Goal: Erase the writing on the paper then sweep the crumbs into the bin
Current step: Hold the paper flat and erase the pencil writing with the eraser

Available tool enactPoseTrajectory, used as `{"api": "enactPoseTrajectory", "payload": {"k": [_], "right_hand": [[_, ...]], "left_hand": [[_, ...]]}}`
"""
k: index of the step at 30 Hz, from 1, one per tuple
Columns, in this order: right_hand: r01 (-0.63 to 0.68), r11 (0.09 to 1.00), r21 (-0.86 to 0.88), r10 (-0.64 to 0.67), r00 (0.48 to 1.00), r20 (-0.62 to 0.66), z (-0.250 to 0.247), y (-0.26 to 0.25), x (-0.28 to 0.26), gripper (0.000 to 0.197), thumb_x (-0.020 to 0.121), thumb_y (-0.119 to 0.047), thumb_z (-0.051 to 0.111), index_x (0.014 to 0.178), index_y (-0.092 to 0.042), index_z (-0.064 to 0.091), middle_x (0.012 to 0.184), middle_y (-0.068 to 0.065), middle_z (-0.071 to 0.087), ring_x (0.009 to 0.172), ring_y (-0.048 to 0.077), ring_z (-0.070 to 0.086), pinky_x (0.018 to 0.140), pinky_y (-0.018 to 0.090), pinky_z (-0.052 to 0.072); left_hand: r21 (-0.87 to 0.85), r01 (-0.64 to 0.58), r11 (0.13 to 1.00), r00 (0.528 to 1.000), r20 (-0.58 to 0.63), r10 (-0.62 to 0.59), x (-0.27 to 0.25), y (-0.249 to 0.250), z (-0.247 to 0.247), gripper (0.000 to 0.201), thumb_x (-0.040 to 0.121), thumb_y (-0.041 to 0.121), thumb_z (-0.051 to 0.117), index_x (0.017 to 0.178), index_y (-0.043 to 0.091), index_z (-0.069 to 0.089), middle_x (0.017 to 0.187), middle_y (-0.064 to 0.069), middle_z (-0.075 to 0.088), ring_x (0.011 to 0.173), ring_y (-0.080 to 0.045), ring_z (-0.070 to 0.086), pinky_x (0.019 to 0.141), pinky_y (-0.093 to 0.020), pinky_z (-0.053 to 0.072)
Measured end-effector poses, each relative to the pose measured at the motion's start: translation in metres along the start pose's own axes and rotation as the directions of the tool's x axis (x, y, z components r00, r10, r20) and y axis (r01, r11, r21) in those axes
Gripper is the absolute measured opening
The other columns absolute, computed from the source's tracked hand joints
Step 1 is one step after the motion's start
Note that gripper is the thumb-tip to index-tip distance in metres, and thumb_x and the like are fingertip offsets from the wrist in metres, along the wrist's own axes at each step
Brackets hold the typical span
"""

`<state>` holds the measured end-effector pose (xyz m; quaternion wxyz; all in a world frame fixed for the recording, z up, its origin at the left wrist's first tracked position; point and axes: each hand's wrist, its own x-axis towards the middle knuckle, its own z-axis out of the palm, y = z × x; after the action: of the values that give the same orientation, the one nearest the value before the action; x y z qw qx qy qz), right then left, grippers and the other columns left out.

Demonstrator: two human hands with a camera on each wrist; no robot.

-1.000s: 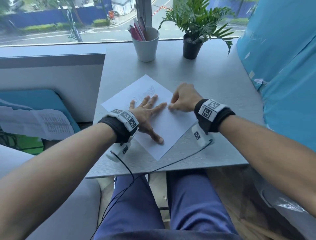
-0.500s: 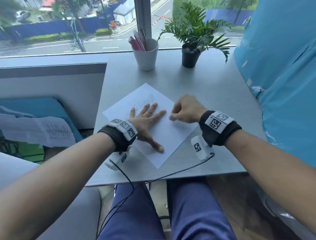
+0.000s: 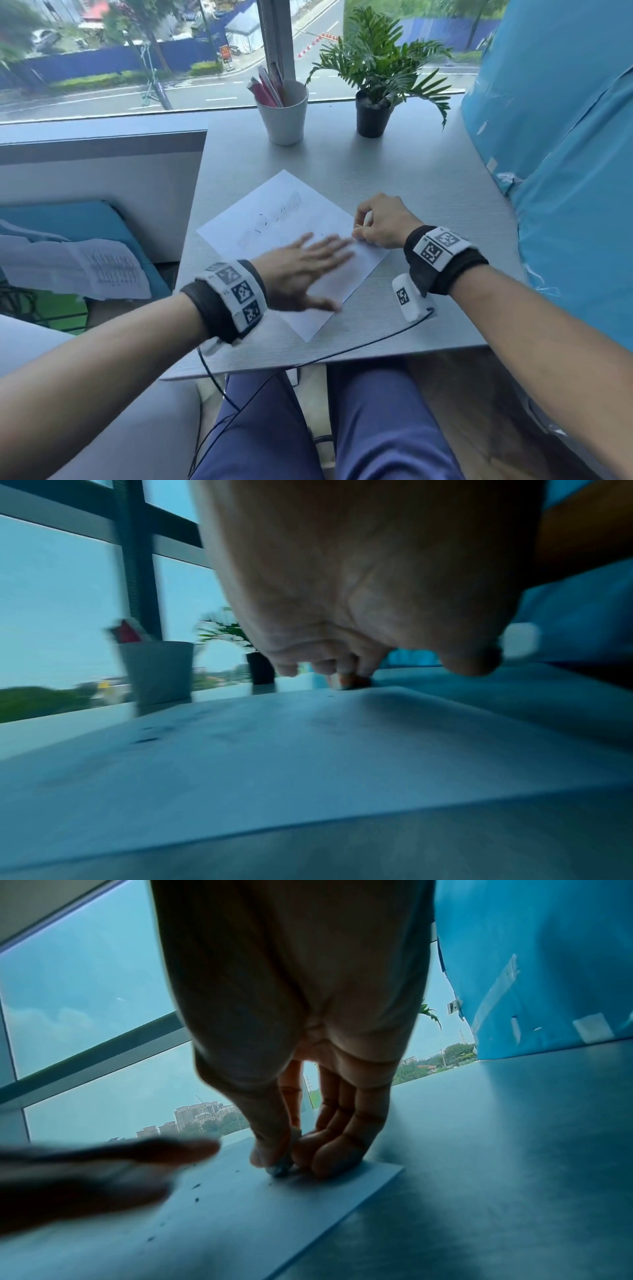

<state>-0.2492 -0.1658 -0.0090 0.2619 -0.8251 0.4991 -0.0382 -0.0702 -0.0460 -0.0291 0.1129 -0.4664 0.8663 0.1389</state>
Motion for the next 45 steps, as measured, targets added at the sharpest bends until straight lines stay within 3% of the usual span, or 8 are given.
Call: {"api": "enactPoseTrajectory", "payload": {"k": [4, 8, 12, 16, 19, 28, 41, 45], "right_hand": [[0.01, 1.0, -0.012, -0.011, 1.0, -0.007, -0.002, -0.001, -0.001, 0.014, 0.081, -0.02, 0.074, 0.09, -0.008, 0.072, 0.085, 0.002, 0.063, 0.095, 0.02, 0.062, 0.083, 0.026, 0.048], [0.003, 1.0, 0.012, -0.003, 1.0, -0.004, -0.002, 0.0, -0.001, 0.014, 0.081, -0.018, 0.075, 0.089, -0.007, 0.072, 0.08, 0.003, 0.065, 0.084, 0.016, 0.059, 0.083, 0.026, 0.049], [-0.026, 0.999, 0.046, 0.027, 1.0, -0.008, 0.0, 0.001, 0.0, 0.011, 0.082, -0.018, 0.074, 0.087, -0.009, 0.071, 0.078, 0.0, 0.064, 0.081, 0.013, 0.058, 0.076, 0.023, 0.046], [-0.031, 0.999, 0.036, 0.032, 0.999, -0.015, 0.004, 0.004, 0.002, 0.01, 0.081, -0.021, 0.075, 0.085, -0.012, 0.071, 0.081, 0.002, 0.064, 0.09, 0.017, 0.056, 0.082, 0.025, 0.048], [-0.042, 0.997, 0.065, 0.043, 0.999, -0.019, 0.005, 0.005, 0.002, 0.008, 0.081, -0.019, 0.075, 0.084, -0.012, 0.071, 0.075, 0.001, 0.067, 0.082, 0.012, 0.057, 0.075, 0.02, 0.043], [-0.076, 0.996, -0.036, 0.076, 0.997, -0.019, 0.005, -0.006, -0.001, 0.011, 0.085, -0.018, 0.069, 0.091, -0.008, 0.071, 0.098, 0.01, 0.068, 0.1, 0.023, 0.061, 0.085, 0.027, 0.048], [0.075, 0.997, -0.006, -0.075, 0.994, -0.084, 0.044, -0.067, -0.015, 0.01, 0.077, -0.021, 0.072, 0.077, -0.013, 0.078, 0.08, 0.001, 0.074, 0.083, 0.018, 0.066, 0.076, 0.023, 0.051], [0.187, 0.982, 0.006, -0.187, 0.979, 0.079, 0.056, -0.077, -0.042, 0.011, 0.075, -0.022, 0.073, 0.076, -0.013, 0.078, 0.075, 0.0, 0.073, 0.067, 0.008, 0.061, 0.064, 0.017, 0.048]], "left_hand": [[-0.104, -0.251, 0.962, 0.965, 0.049, 0.257, 0.01, 0.015, 0.016, 0.083, 0.093, 0.069, 0.033, 0.159, 0.032, -0.002, 0.165, 0.011, -0.013, 0.151, -0.011, -0.014, 0.121, -0.042, -0.009], [-0.074, 0.117, 0.99, 0.992, 0.06, -0.112, 0.01, -0.031, 0.011, 0.095, 0.085, 0.082, 0.015, 0.157, 0.027, -0.013, 0.163, 0.006, -0.022, 0.15, -0.012, -0.018, 0.123, -0.05, -0.002], [-0.082, 0.419, 0.904, 0.907, 0.08, -0.413, 0.005, -0.051, 0.004, 0.114, 0.073, 0.092, 0.006, 0.157, 0.017, -0.015, 0.163, 0.0, -0.022, 0.152, -0.018, -0.016, 0.121, -0.052, -0.009], [-0.077, 0.037, 0.996, 0.999, 0.027, -0.035, -0.005, -0.017, 0.01, 0.093, 0.087, 0.078, 0.02, 0.157, 0.027, -0.013, 0.162, 0.007, -0.023, 0.15, -0.013, -0.02, 0.121, -0.044, -0.013], [-0.135, -0.122, 0.983, 0.99, 0.046, 0.13, -0.012, -0.002, 0.023, 0.083, 0.093, 0.07, 0.03, 0.158, 0.033, -0.006, 0.163, 0.011, -0.019, 0.149, -0.01, -0.021, 0.12, -0.04, -0.015], [-0.267, 0.439, 0.858, 0.897, 0.07, -0.437, -0.027, -0.042, 0.024, 0.137, 0.056, 0.097, 0.052, 0.156, 0.033, -0.017, 0.16, 0.011, -0.03, 0.147, -0.014, -0.027, 0.119, -0.054, -0.014], [-0.328, 0.51, 0.795, 0.855, 0.094, -0.509, -0.026, -0.036, 0.028, 0.166, 0.023, 0.099, 0.062, 0.152, 0.038, -0.023, 0.158, 0.01, -0.035, 0.142, -0.015, -0.037, 0.114, -0.057, -0.022], [-0.331, 0.502, 0.799, 0.862, 0.114, -0.494, -0.027, -0.035, 0.025, 0.161, 0.022, 0.099, 0.06, 0.15, 0.048, -0.022, 0.157, 0.007, -0.037, 0.142, -0.018, -0.038, 0.113, -0.06, -0.021]]}}
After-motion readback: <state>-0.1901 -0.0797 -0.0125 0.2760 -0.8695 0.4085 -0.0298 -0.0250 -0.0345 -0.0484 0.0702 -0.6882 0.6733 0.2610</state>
